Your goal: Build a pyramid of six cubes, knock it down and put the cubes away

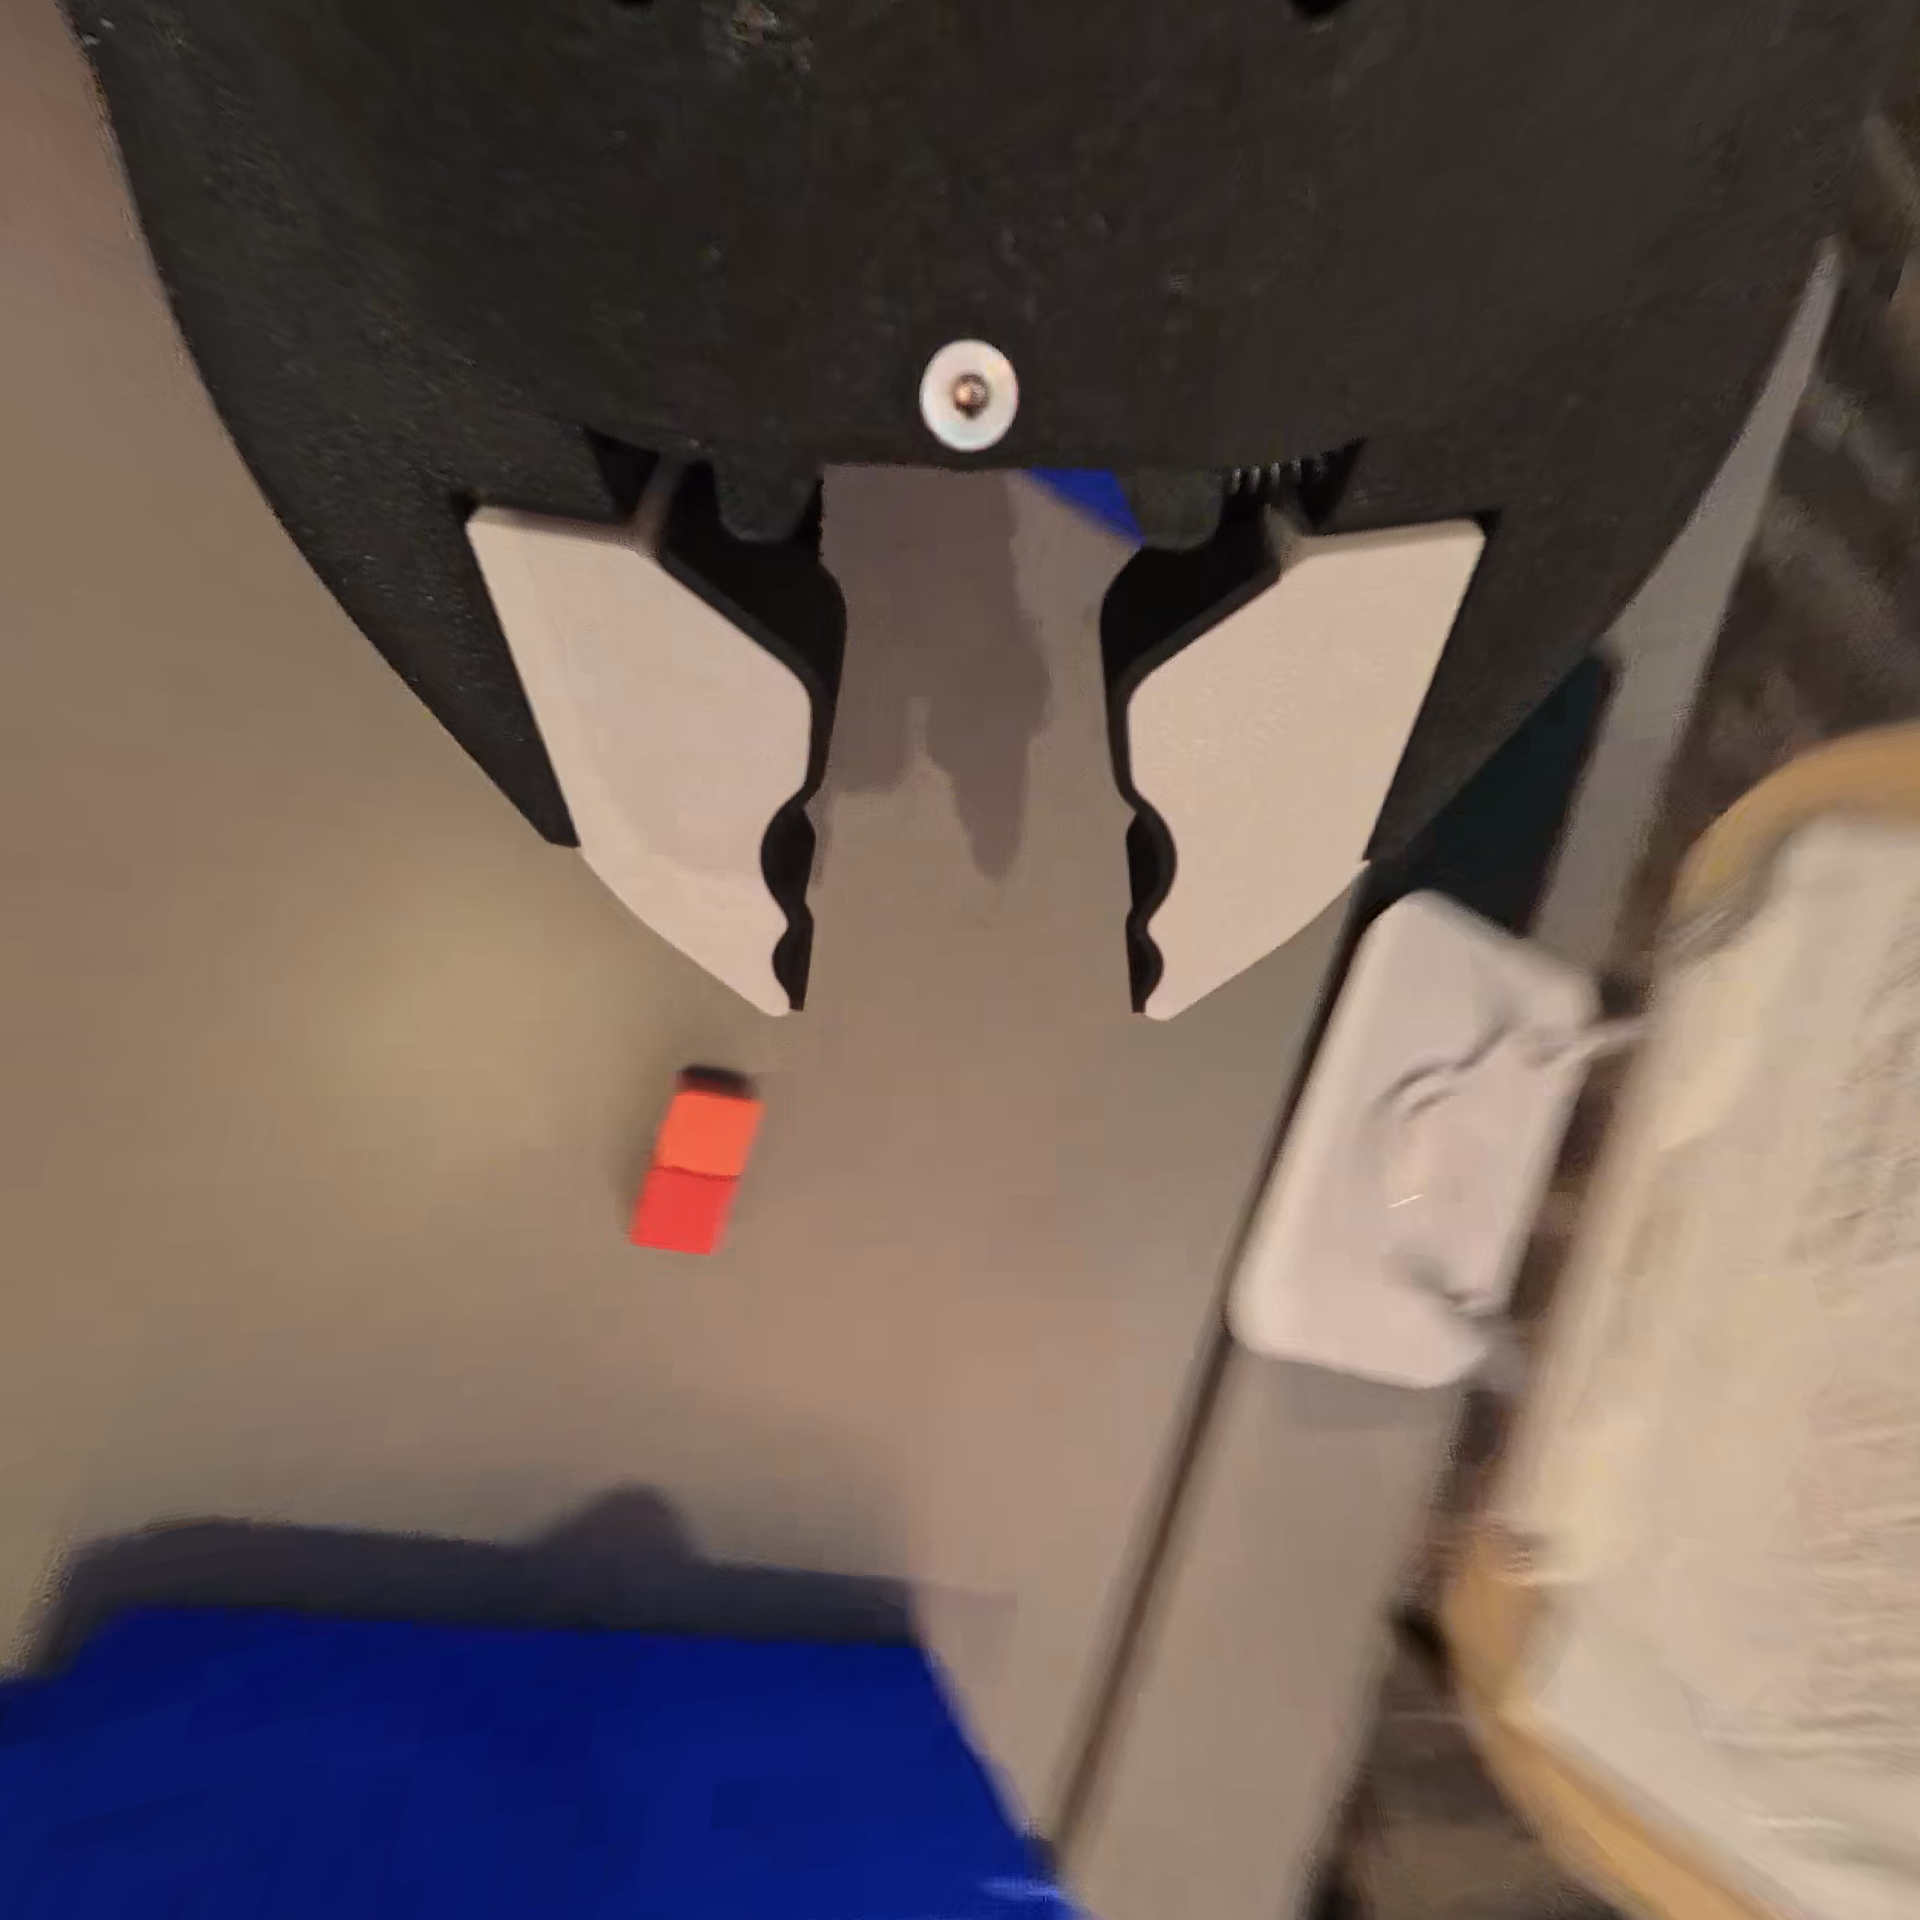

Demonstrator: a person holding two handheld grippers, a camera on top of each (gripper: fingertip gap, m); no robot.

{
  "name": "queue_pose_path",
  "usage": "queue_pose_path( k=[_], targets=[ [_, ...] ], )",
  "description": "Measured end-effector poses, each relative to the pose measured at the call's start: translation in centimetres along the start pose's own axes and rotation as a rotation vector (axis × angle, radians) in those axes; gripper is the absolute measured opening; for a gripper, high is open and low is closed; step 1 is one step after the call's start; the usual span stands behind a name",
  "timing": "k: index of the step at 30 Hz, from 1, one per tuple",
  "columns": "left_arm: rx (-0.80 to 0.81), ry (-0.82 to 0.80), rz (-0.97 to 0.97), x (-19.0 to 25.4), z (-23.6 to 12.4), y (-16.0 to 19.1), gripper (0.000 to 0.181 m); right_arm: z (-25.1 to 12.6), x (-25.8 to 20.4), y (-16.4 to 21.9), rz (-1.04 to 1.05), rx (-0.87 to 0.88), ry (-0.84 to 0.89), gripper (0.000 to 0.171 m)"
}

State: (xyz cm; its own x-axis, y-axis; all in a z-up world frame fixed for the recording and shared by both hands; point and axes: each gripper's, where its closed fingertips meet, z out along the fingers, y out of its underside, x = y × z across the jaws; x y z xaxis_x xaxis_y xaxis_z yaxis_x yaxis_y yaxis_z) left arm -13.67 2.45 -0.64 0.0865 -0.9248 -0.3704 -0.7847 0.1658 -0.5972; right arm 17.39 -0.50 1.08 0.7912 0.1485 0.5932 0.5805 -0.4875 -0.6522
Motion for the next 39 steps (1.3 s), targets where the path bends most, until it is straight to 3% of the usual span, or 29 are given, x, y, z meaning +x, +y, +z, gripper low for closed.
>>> queue_pose_path(
  k=[3, 5, 9, 13, 16, 23, 29, 35, 39],
  targets=[
    [0.021, -0.260, -0.221, -5.5, -8.1, 3.9, 0.056, -0.2, 0.3, -0.1, 0.015, 0.014, 0.000, 0.062],
    [-0.069, -0.367, -0.396, -7.4, -11.3, 9.8, 0.047, -0.2, 0.5, 0.1, 0.026, 0.014, -0.001, 0.063],
    [-0.456, -0.314, -0.682, -6.9, -11.6, 23.2, 0.040, -0.3, 0.9, 0.6, 0.045, 0.010, 0.002, 0.062],
    [-0.569, -0.134, -1.088, -5.3, -8.9, 29.8, 0.046, -0.3, 0.9, 0.9, 0.047, -0.001, 0.005, 0.063],
    [-0.563, -0.117, -1.246, -5.5, -8.0, 30.9, 0.053, -0.1, 0.8, 1.0, 0.040, -0.008, 0.004, 0.063],
    [-0.685, -0.276, -1.288, -6.5, -7.9, 33.7, 0.057, 0.5, 0.2, 1.2, 0.018, -0.030, -0.005, 0.063],
    [-0.677, -0.318, -1.324, -7.2, -6.3, 33.8, 0.048, 0.8, -0.1, 1.1, 0.002, -0.041, -0.012, 0.063],
    [-0.754, -0.307, -1.323, -6.4, -5.8, 34.5, 0.052, 0.9, -0.2, 1.1, -0.004, -0.046, -0.009, 0.063],
    [-0.737, -0.313, -1.315, -6.7, -5.5, 34.4, 0.041, 0.8, -0.2, 1.0, -0.005, -0.042, -0.009, 0.063]
  ],
)
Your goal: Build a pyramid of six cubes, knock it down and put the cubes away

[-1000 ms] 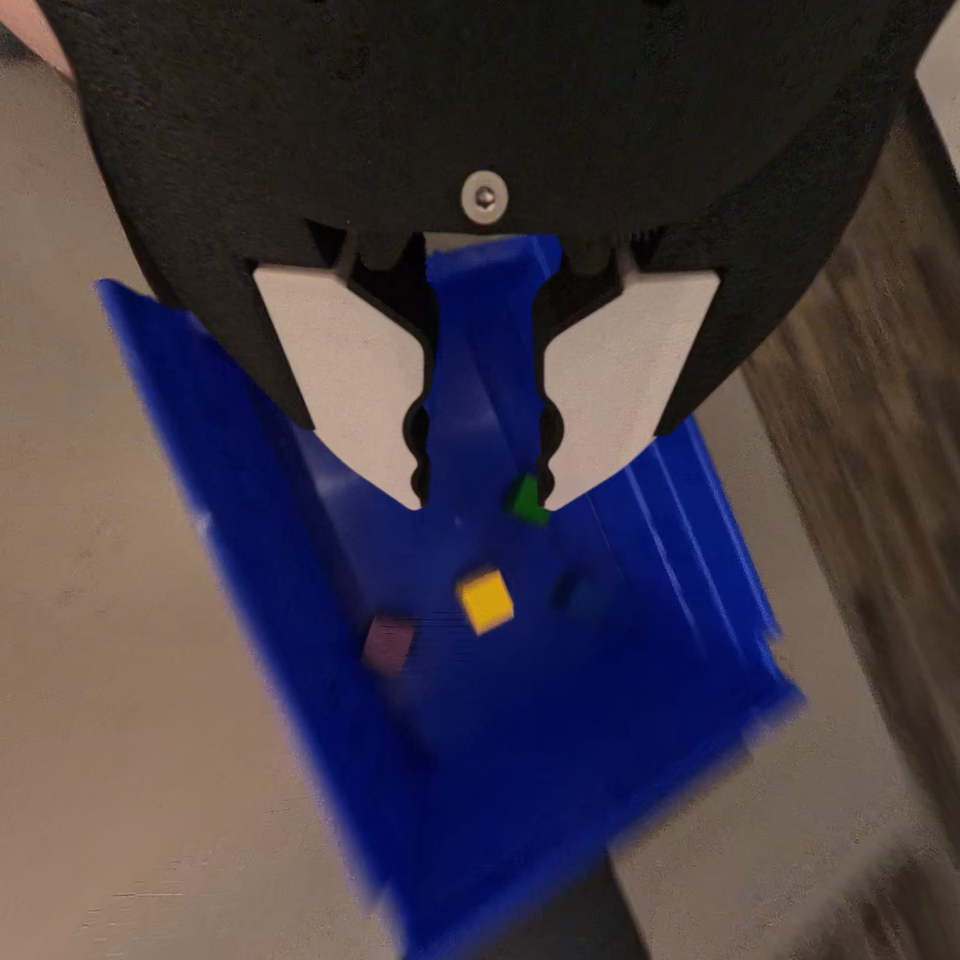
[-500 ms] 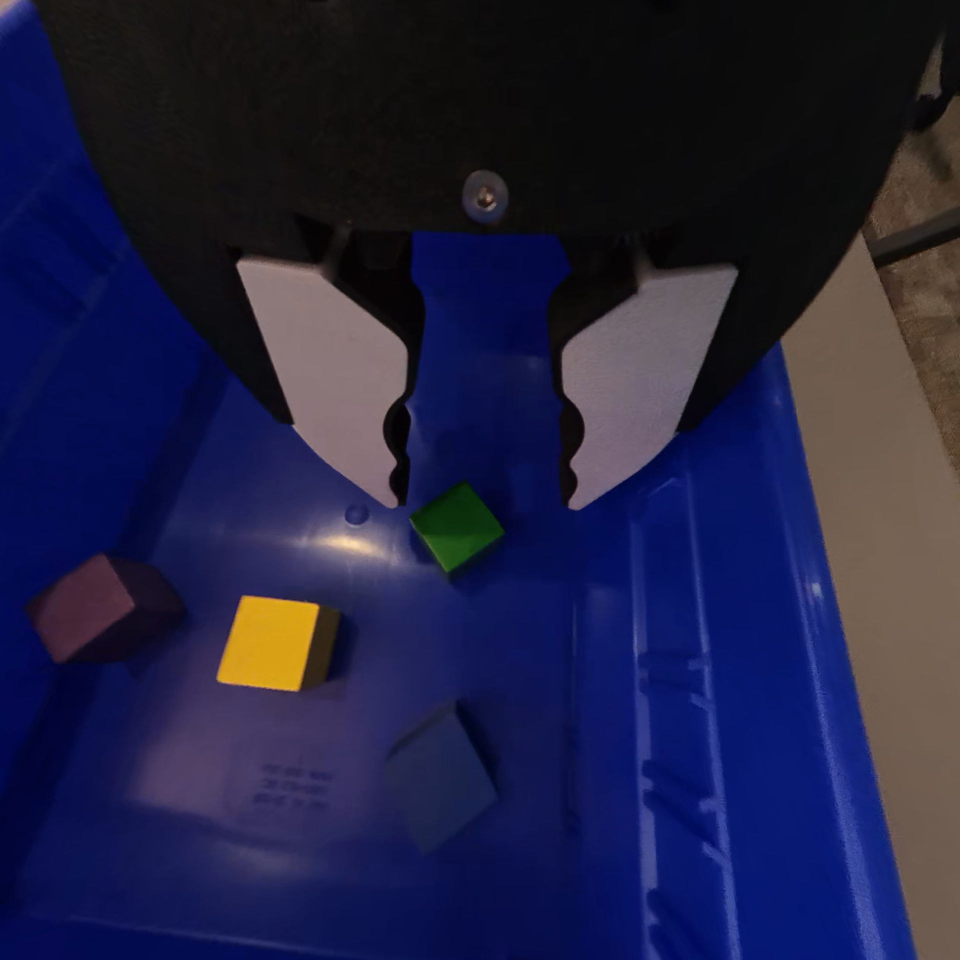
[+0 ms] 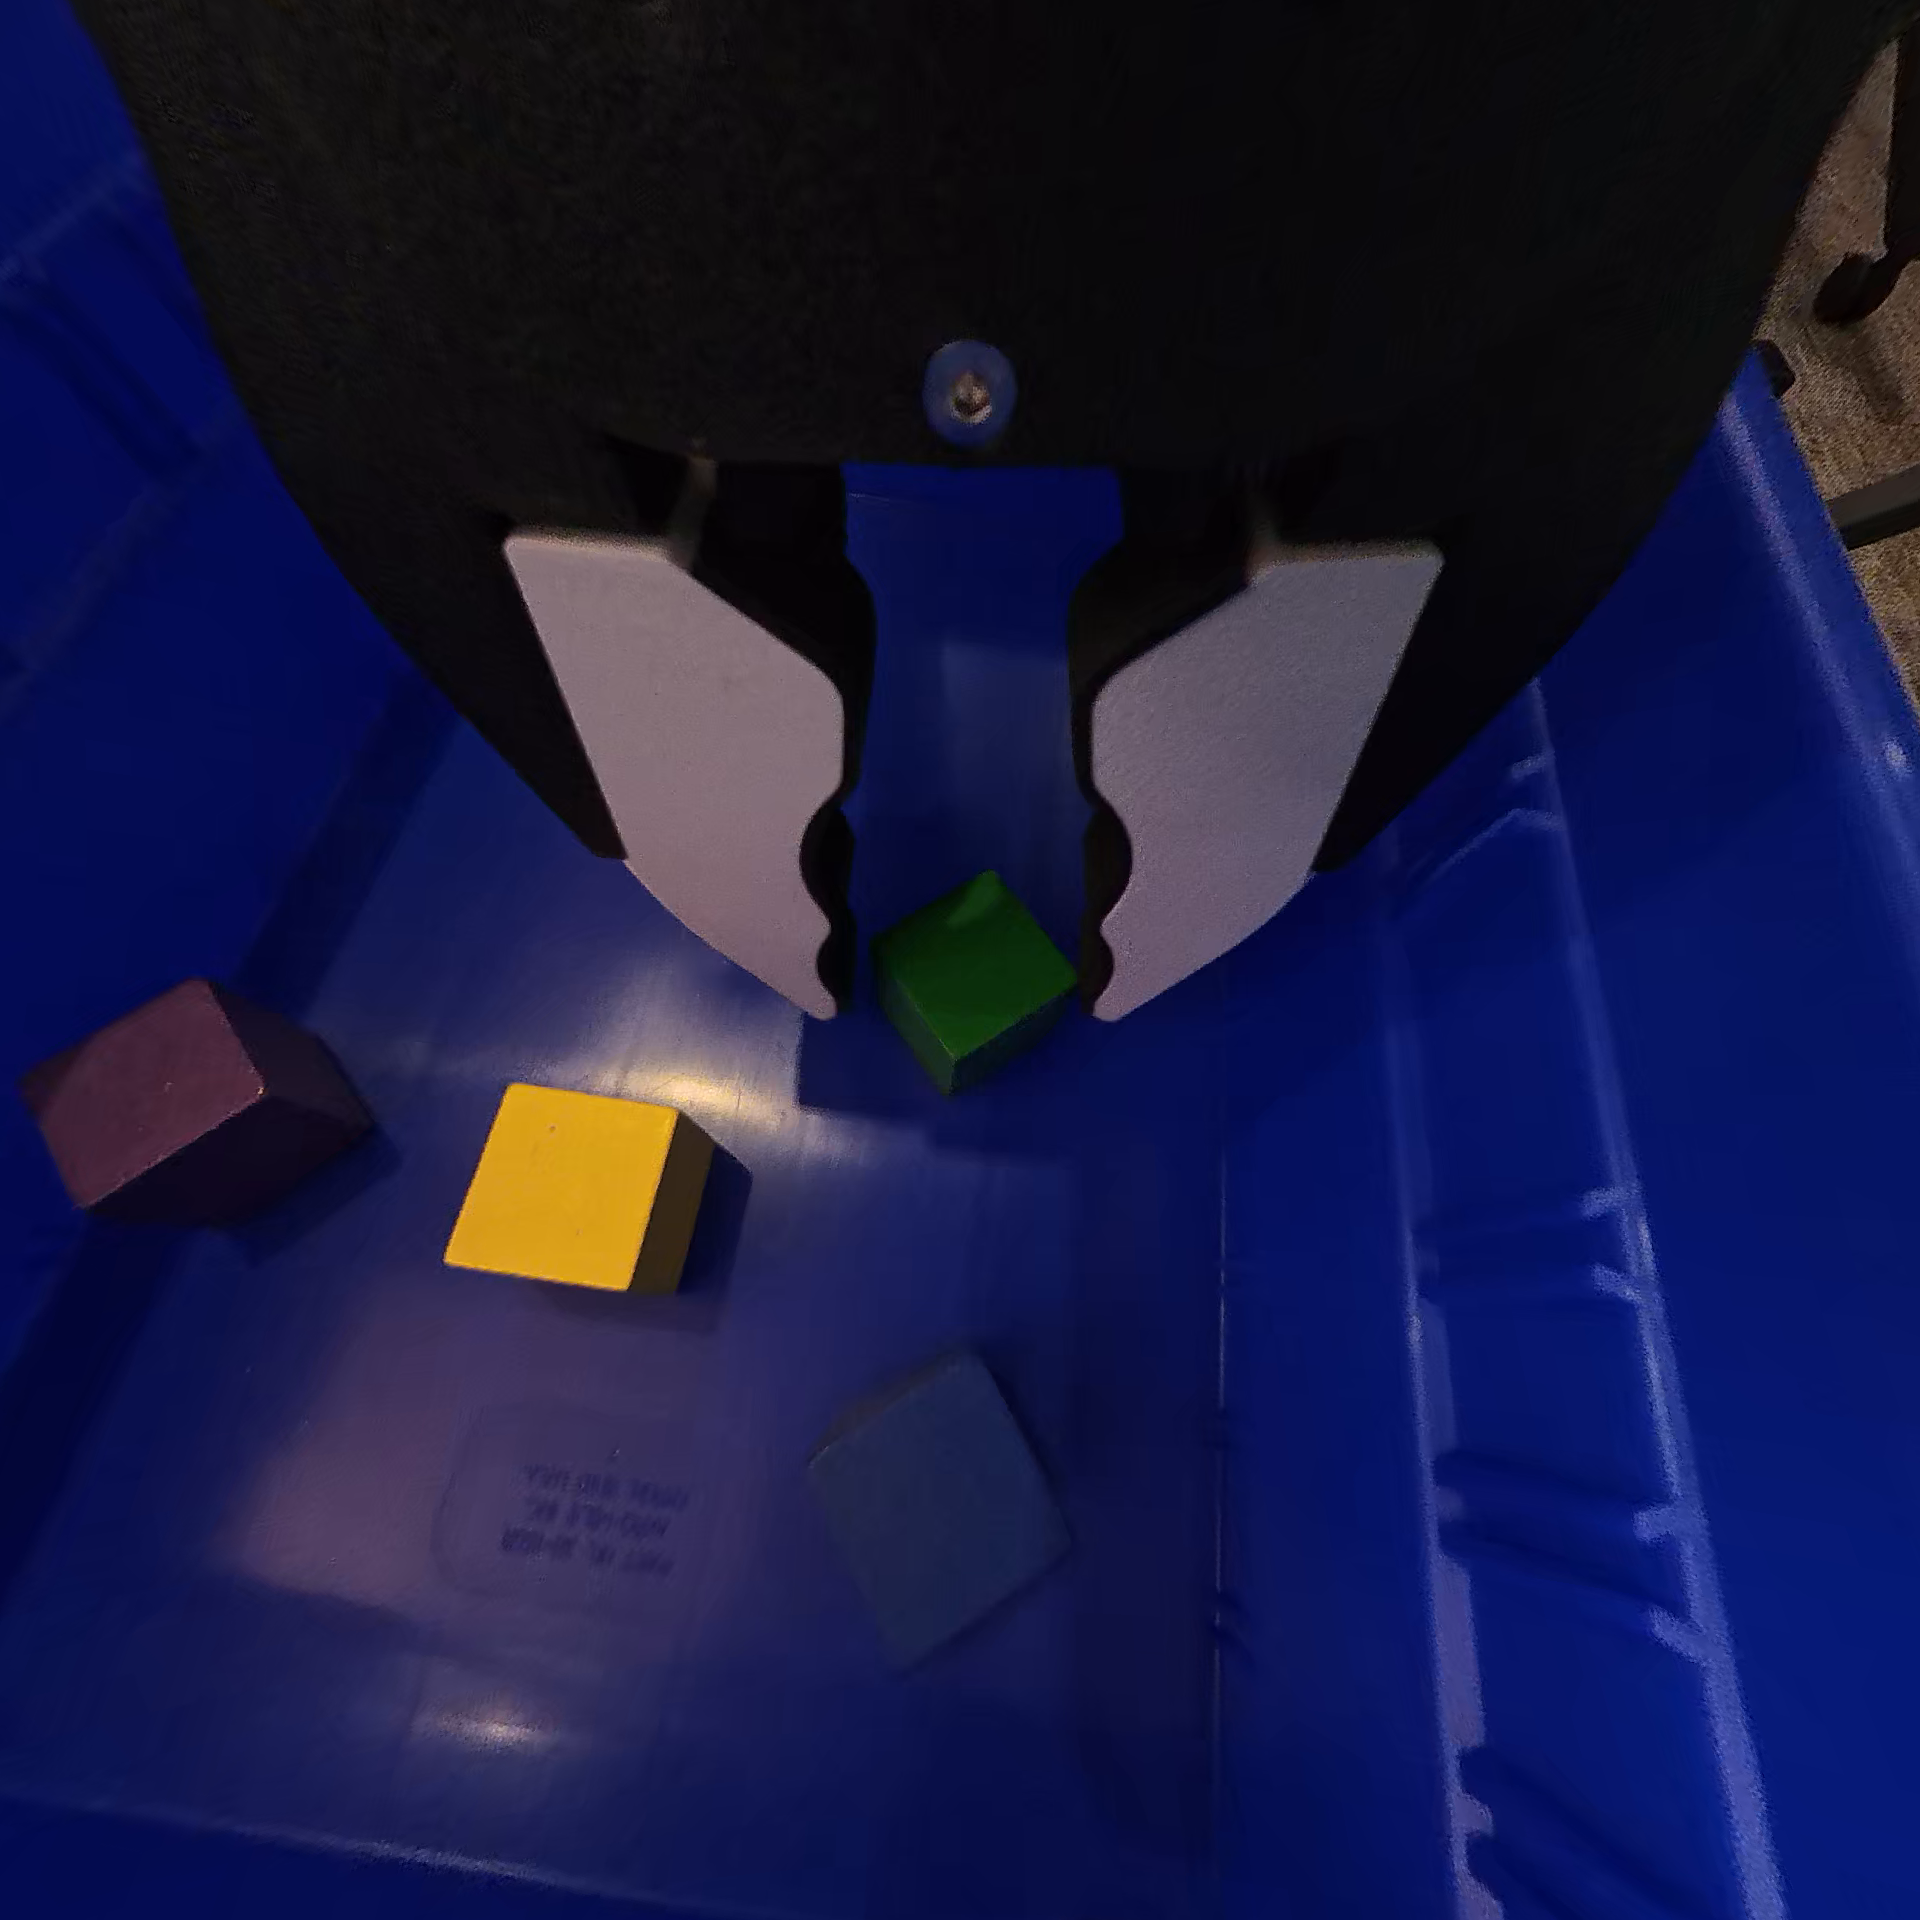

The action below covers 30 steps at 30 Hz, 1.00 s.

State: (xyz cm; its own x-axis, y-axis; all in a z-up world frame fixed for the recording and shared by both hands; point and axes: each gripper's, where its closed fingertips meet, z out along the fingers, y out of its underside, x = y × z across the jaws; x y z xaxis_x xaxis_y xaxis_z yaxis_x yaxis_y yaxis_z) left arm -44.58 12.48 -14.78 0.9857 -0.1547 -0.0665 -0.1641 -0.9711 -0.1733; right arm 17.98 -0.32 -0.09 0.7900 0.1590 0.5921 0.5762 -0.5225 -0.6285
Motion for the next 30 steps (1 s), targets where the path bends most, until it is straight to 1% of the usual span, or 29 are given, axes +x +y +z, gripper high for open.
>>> queue_pose_path(
  k=[4, 9, 16, 18, 20, 22, 23, 25, 30],
  targets=[
    [-0.001, -0.016, 0.028, -0.1, 0.2, -0.1, 0.040, 0.1, -0.1, 0.1, -0.007, -0.006, -0.002, 0.063],
    [-0.002, -0.021, 0.110, 0.0, 0.2, -0.2, 0.039, 0.1, -0.2, 0.0, -0.006, -0.004, -0.005, 0.063],
    [-0.083, -0.001, 0.342, 0.0, -0.1, 2.1, 0.039, 0.1, -0.3, 0.1, -0.009, -0.007, -0.010, 0.063],
    [-0.093, -0.007, 0.312, -0.4, -0.2, 2.4, 0.039, 0.1, -0.3, 0.1, -0.012, -0.008, -0.012, 0.063],
    [-0.094, 0.036, 0.220, 0.0, -0.3, 2.4, 0.041, 0.2, -0.4, 0.1, -0.013, -0.009, -0.013, 0.063],
    [-0.073, 0.062, 0.139, 0.3, -0.6, 2.0, 0.049, 0.1, -0.4, 0.1, -0.013, -0.009, -0.013, 0.062],
    [-0.072, 0.050, 0.111, 0.2, -0.8, 1.9, 0.053, 0.1, -0.4, 0.1, -0.012, -0.008, -0.013, 0.063],
    [-0.075, 0.014, 0.081, -0.1, -1.0, 2.0, 0.056, 0.1, -0.3, 0.1, -0.012, -0.010, -0.012, 0.063],
    [-0.089, -0.027, 0.064, 0.1, -0.6, 1.9, 0.051, 0.2, -0.4, 0.2, -0.015, -0.015, -0.016, 0.062]
  ],
)
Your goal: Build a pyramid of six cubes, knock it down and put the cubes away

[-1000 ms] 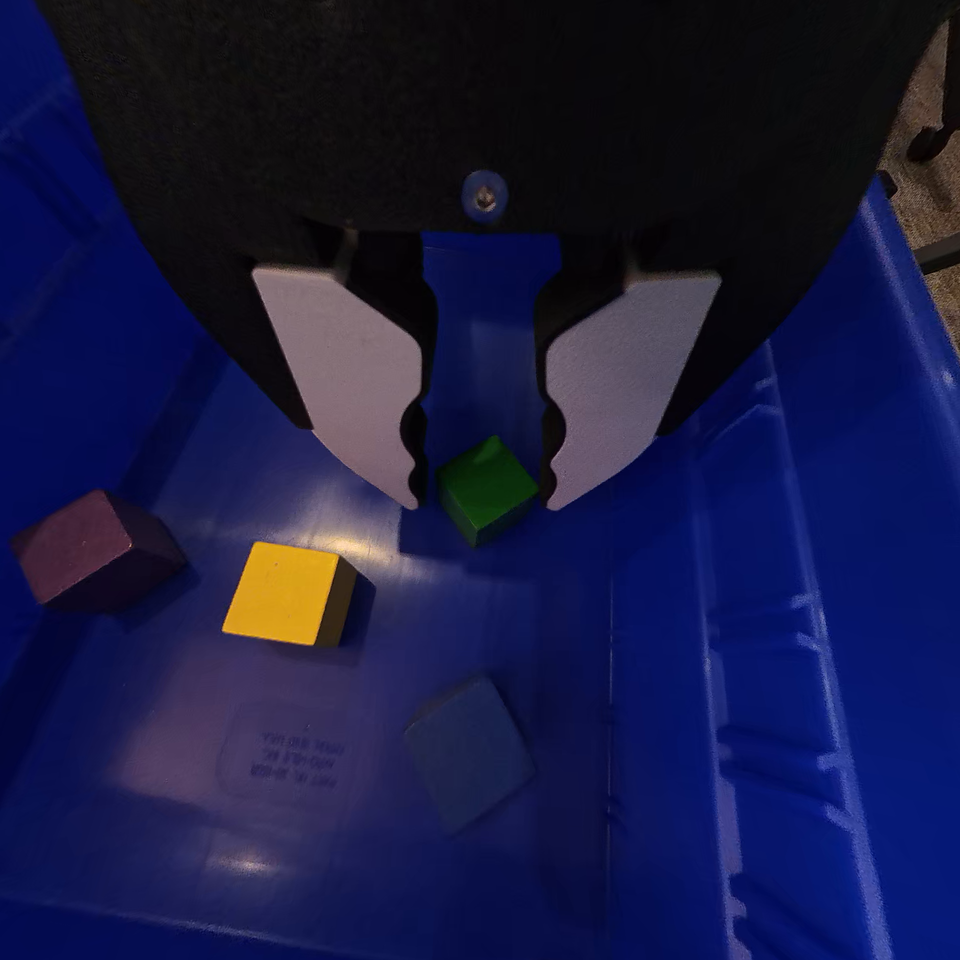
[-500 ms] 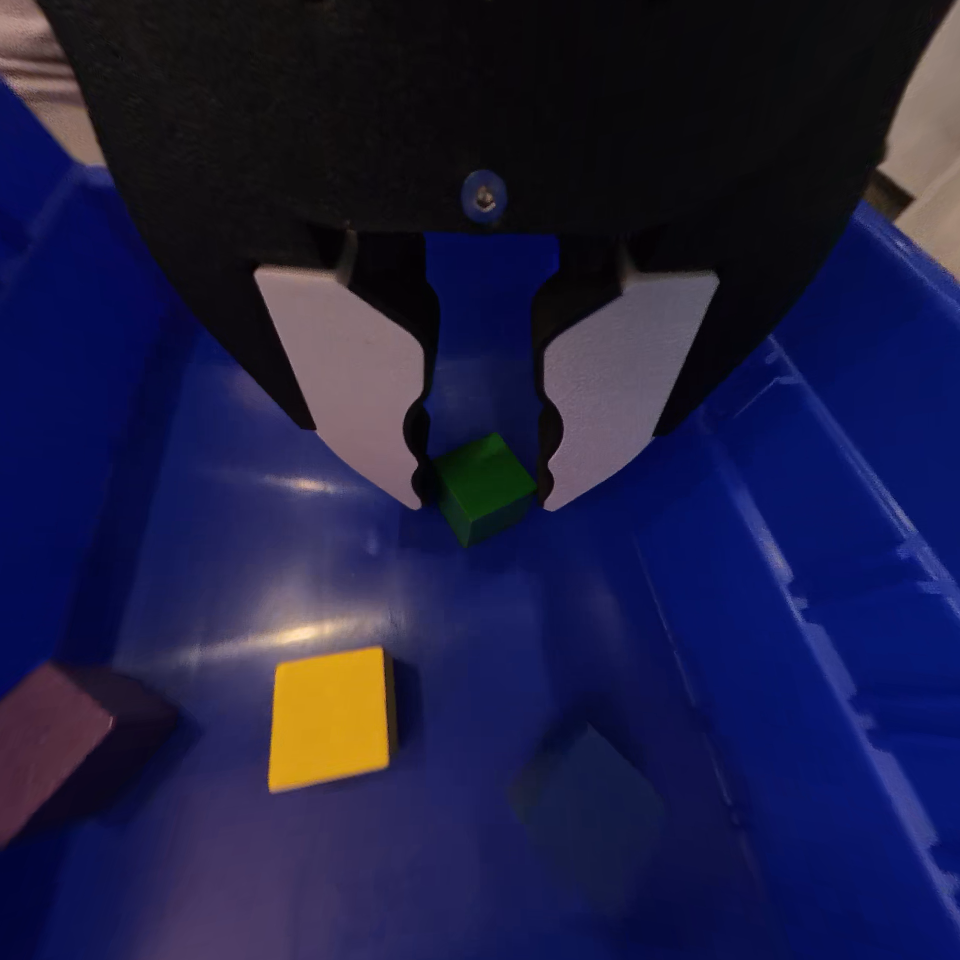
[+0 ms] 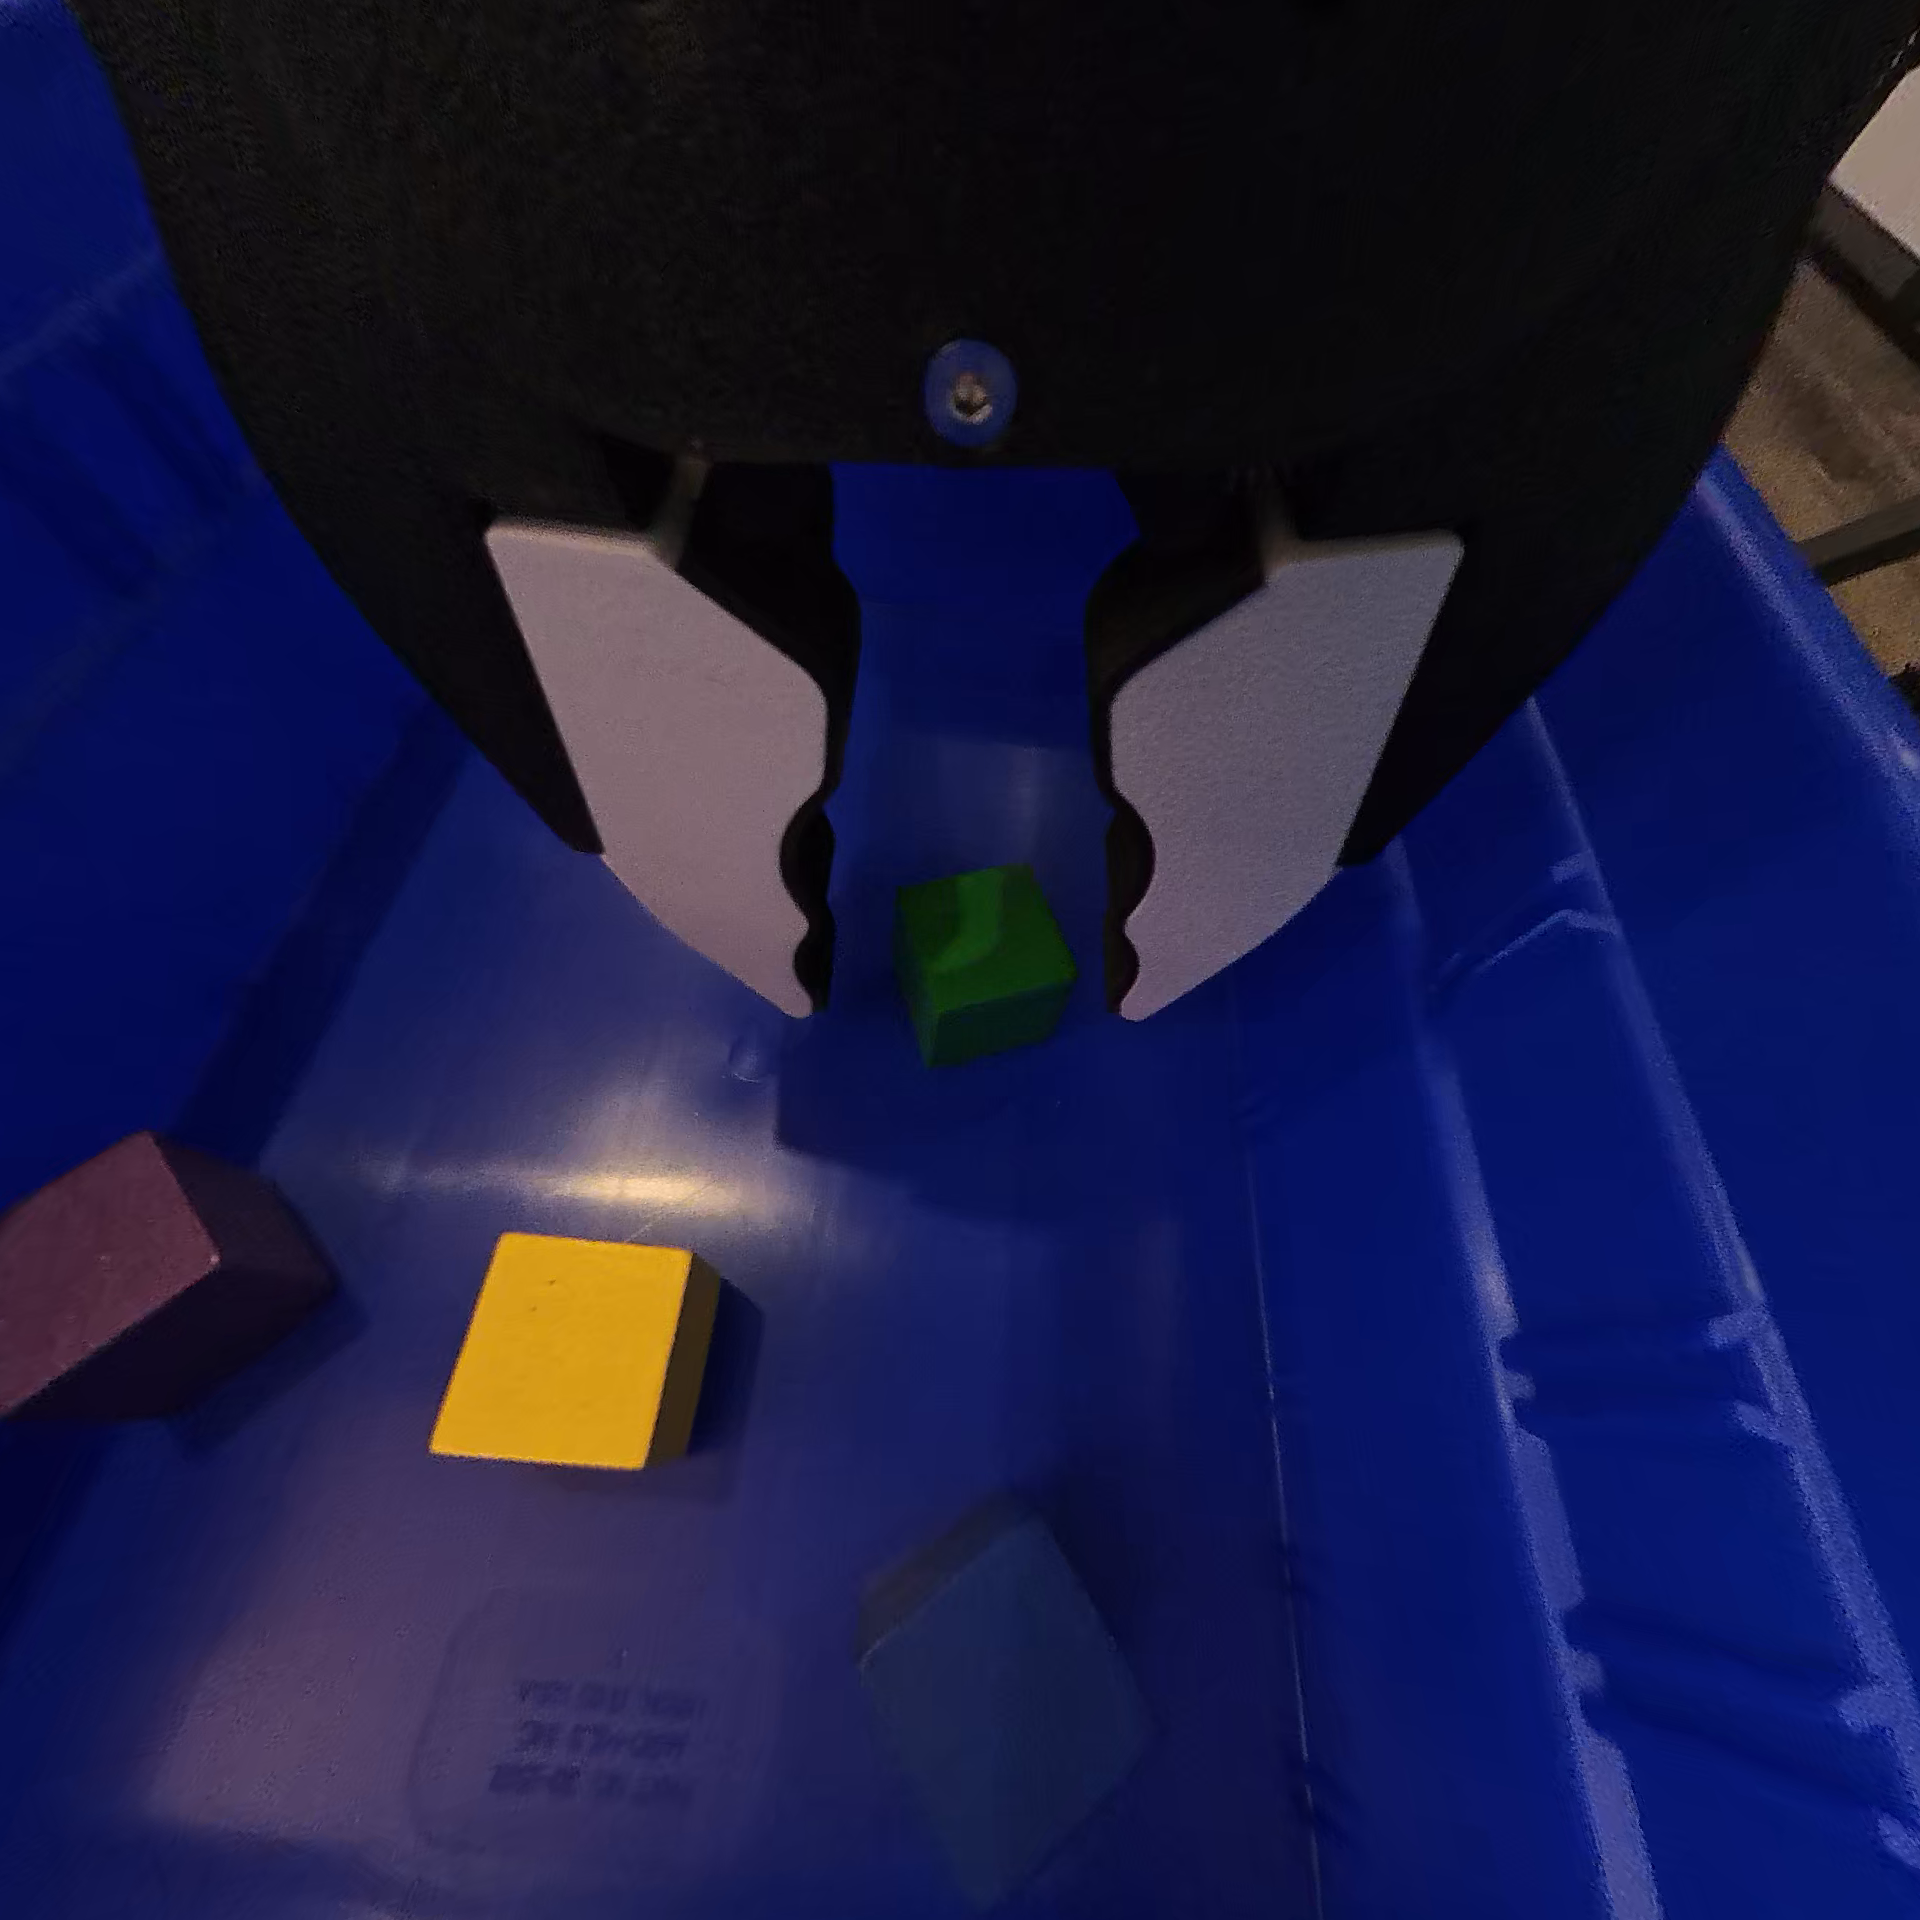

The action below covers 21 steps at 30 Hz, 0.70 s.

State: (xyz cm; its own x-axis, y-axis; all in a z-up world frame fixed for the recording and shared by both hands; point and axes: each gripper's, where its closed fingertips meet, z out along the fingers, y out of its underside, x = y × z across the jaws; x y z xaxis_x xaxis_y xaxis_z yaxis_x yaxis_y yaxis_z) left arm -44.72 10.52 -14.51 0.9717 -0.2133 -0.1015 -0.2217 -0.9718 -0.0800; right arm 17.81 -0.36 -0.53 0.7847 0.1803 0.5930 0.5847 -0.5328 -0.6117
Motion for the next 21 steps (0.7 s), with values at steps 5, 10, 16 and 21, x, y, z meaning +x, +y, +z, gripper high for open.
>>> queue_pose_path(
  k=[5, 10, 16, 21],
  targets=[
    [-0.026, -0.041, 0.001, -0.5, 0.4, 0.3, 0.037, 0.0, -0.1, -0.1, -0.004, 0.000, -0.003, 0.062],
    [-0.020, -0.033, 0.016, -0.4, 0.2, 0.3, 0.031, 0.1, -0.2, 0.0, -0.009, -0.006, -0.006, 0.063],
    [0.041, -0.012, 0.037, -0.2, -1.8, 0.1, 0.029, 0.0, 0.0, 0.1, -0.003, -0.004, -0.002, 0.063],
    [0.137, 0.012, 0.031, -0.2, -4.7, 0.0, 0.029, 0.0, 0.0, 0.2, 0.002, -0.005, -0.004, 0.062]
  ],
)
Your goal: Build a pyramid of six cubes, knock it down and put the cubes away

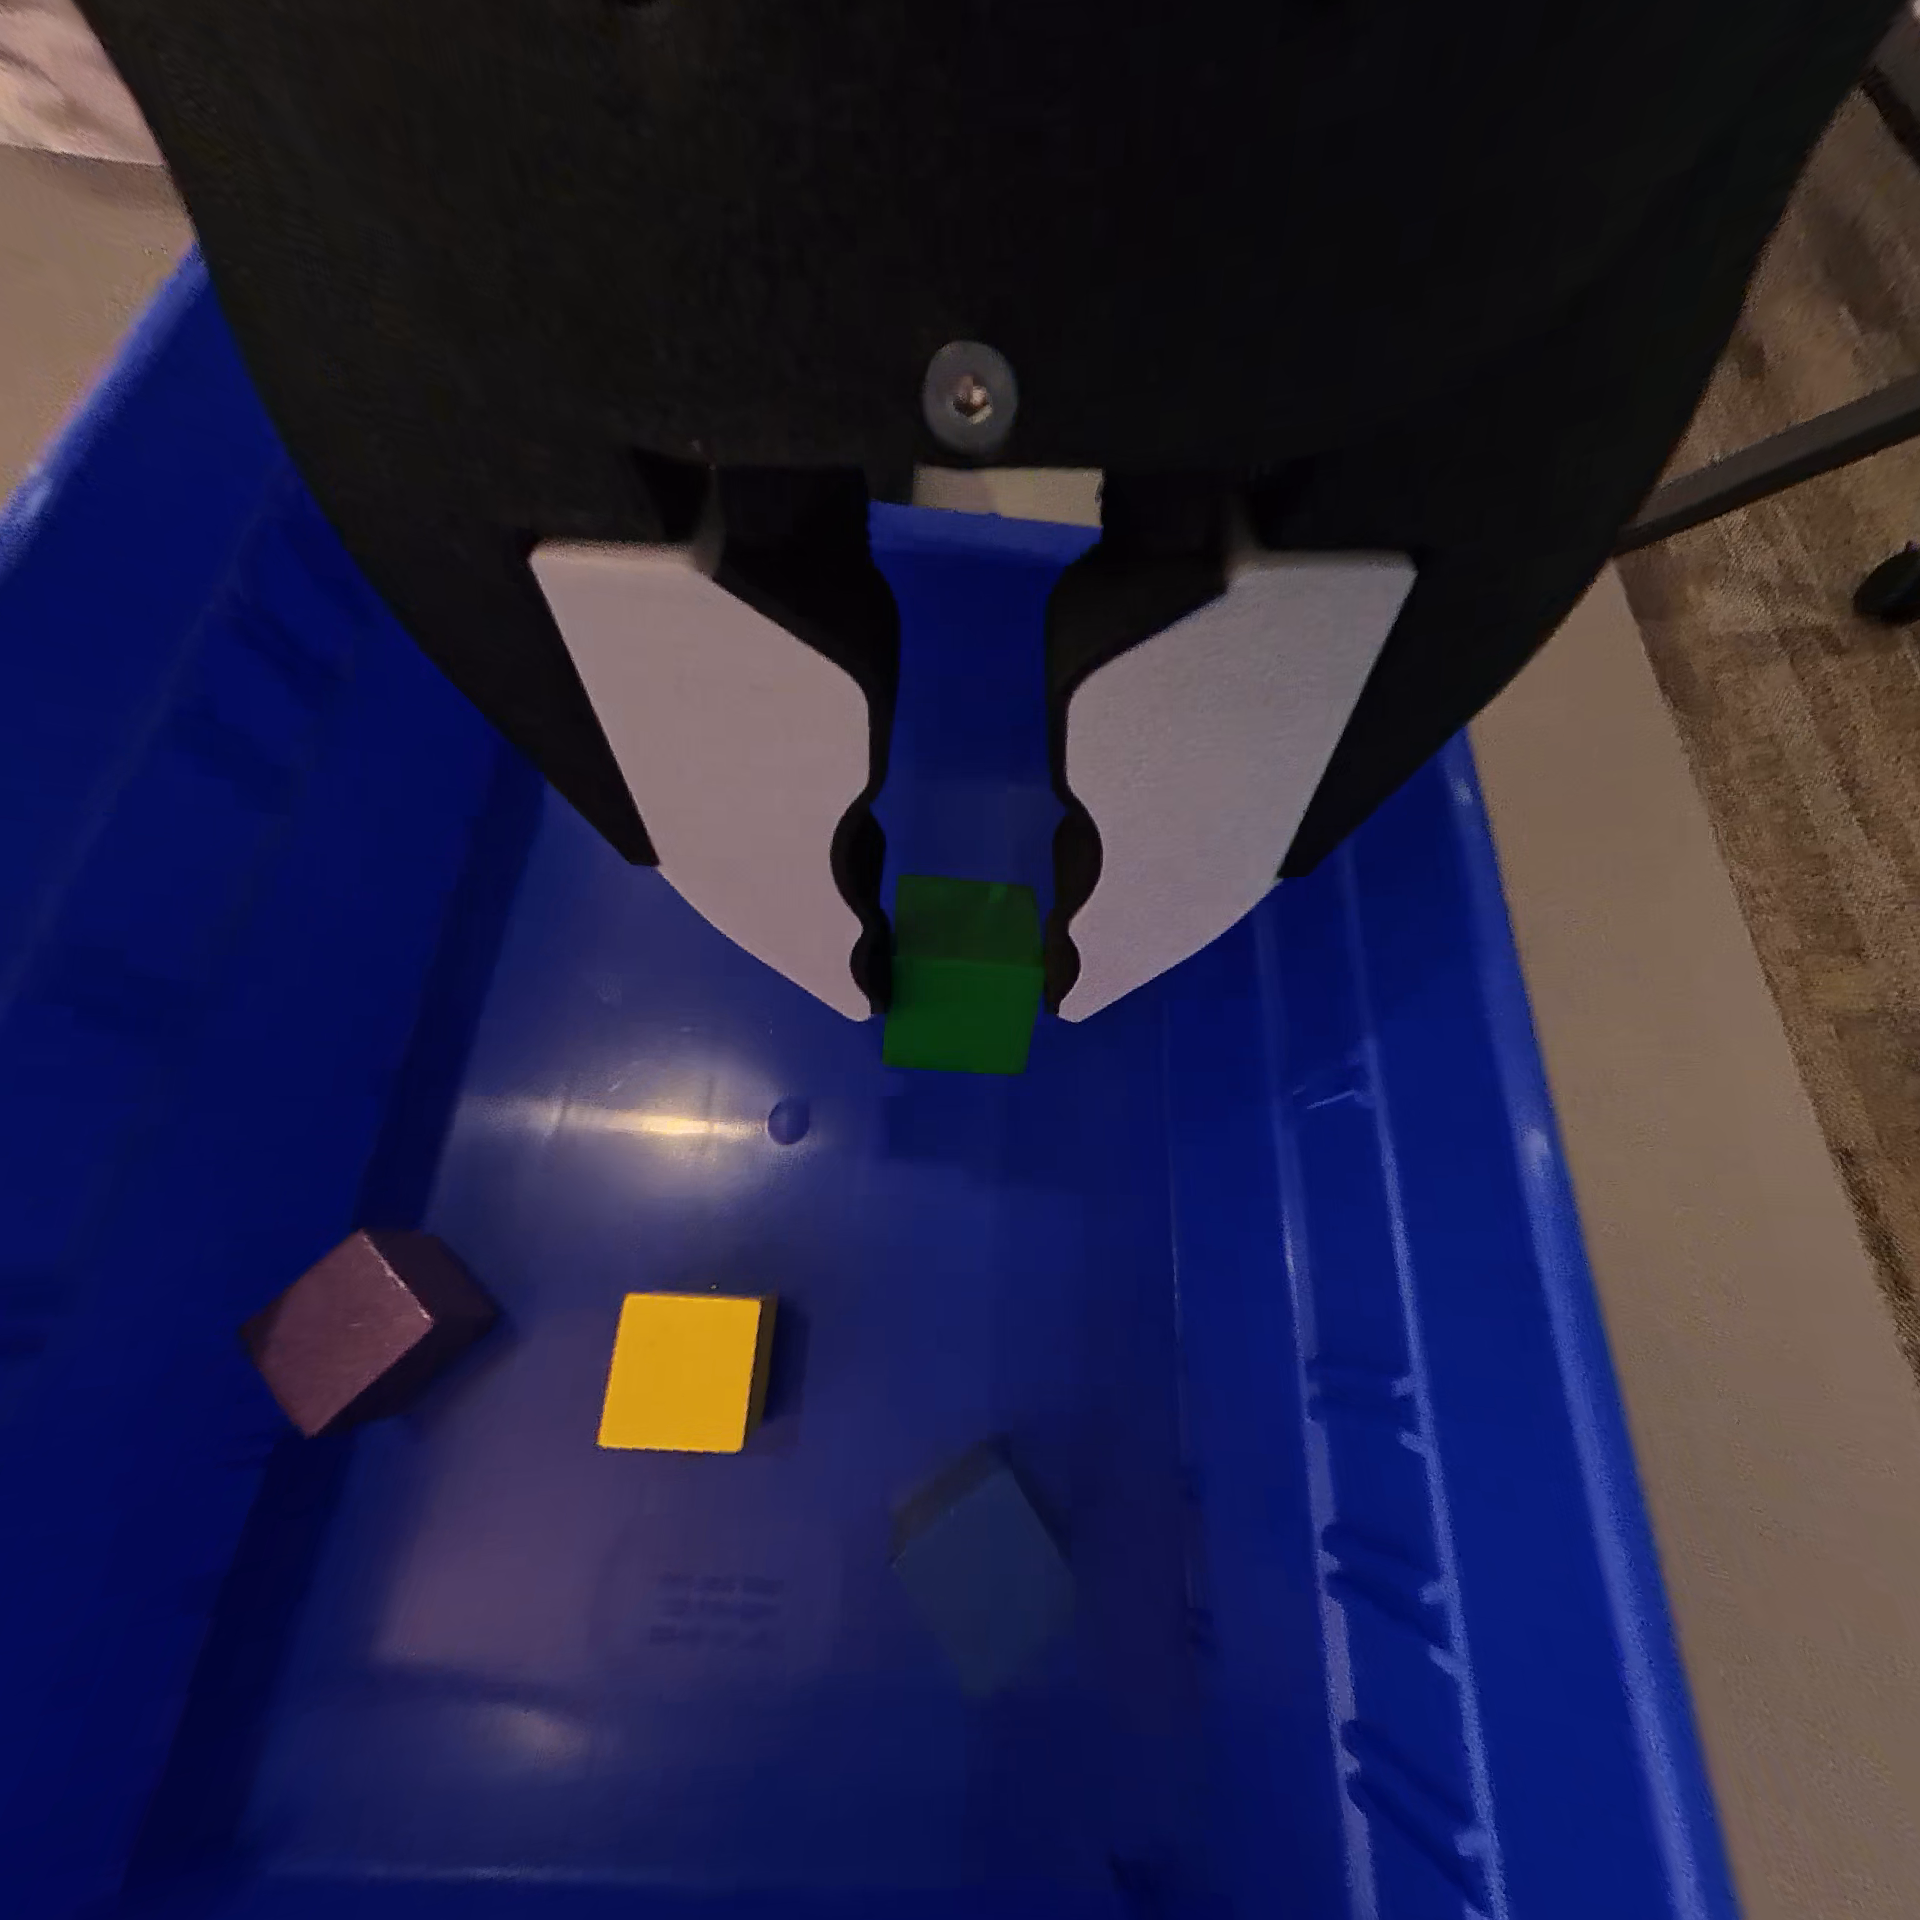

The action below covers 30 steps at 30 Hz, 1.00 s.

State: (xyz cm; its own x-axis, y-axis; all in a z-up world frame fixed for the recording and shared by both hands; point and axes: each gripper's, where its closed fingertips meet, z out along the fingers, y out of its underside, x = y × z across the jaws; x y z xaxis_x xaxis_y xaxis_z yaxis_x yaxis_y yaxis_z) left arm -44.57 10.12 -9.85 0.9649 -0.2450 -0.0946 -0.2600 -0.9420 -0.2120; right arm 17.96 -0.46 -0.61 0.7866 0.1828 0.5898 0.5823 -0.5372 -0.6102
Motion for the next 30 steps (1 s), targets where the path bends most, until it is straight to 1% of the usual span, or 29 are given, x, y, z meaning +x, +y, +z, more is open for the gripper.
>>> queue_pose_path(
  k=[4, 6, 8, 10, 11, 13, 14, 16, 18, 21, 24, 26, 28, 30],
  targets=[
    [0.137, 0.034, 0.003, 0.5, -3.6, -0.8, 0.029, -0.1, 0.0, 0.0, 0.002, 0.002, 0.002, 0.062],
    [0.251, 0.046, 0.016, 1.2, -6.4, -1.5, 0.028, -0.1, 0.1, 0.0, 0.003, 0.002, 0.002, 0.062],
    [0.399, 0.072, 0.062, 2.7, -9.9, -2.3, 0.028, -0.1, 0.1, 0.0, 0.003, 0.001, 0.003, 0.062],
    [0.580, 0.152, 0.164, 6.1, -14.1, -3.0, 0.028, -0.1, 0.1, 0.0, 0.002, -0.001, 0.003, 0.062],
    [0.660, 0.218, 0.232, 8.5, -16.1, -3.1, 0.028, -0.1, 0.1, 0.0, 0.001, -0.001, 0.004, 0.062],
    [0.762, 0.386, 0.417, 14.6, -18.8, -2.5, 0.028, -0.1, 0.1, 0.0, 0.001, 0.001, 0.003, 0.062],
    [0.784, 0.465, 0.537, 17.9, -19.5, -2.0, 0.028, -0.1, 0.1, -0.1, 0.001, 0.001, 0.003, 0.062],
    [0.779, 0.562, 0.789, 24.2, -18.8, -0.7, 0.028, -0.2, 0.0, -0.1, -0.002, 0.003, 0.004, 0.062],
    [0.724, 0.572, 0.989, 29.3, -15.7, 0.2, 0.028, -0.4, 0.1, -0.3, -0.003, 0.008, 0.005, 0.062],
    [0.621, 0.551, 1.129, 34.1, -10.1, 0.8, 0.028, -0.8, 0.3, -0.5, -0.002, 0.021, 0.010, 0.062],
    [0.503, 0.591, 1.205, 36.1, -5.9, 2.1, 0.028, -1.3, 0.5, -0.8, 0.005, 0.041, 0.015, 0.062],
    [0.455, 0.533, 1.219, 35.8, -3.5, 1.8, 0.028, -1.5, 0.6, -1.0, 0.009, 0.053, 0.015, 0.062],
    [0.434, 0.488, 1.219, 35.5, -2.0, 1.3, 0.028, -1.6, 0.6, -1.1, 0.007, 0.057, 0.012, 0.062],
    [0.433, 0.501, 1.224, 35.7, -1.5, 1.3, 0.028, -1.6, 0.6, -1.1, 0.006, 0.057, 0.012, 0.062]
  ],
)
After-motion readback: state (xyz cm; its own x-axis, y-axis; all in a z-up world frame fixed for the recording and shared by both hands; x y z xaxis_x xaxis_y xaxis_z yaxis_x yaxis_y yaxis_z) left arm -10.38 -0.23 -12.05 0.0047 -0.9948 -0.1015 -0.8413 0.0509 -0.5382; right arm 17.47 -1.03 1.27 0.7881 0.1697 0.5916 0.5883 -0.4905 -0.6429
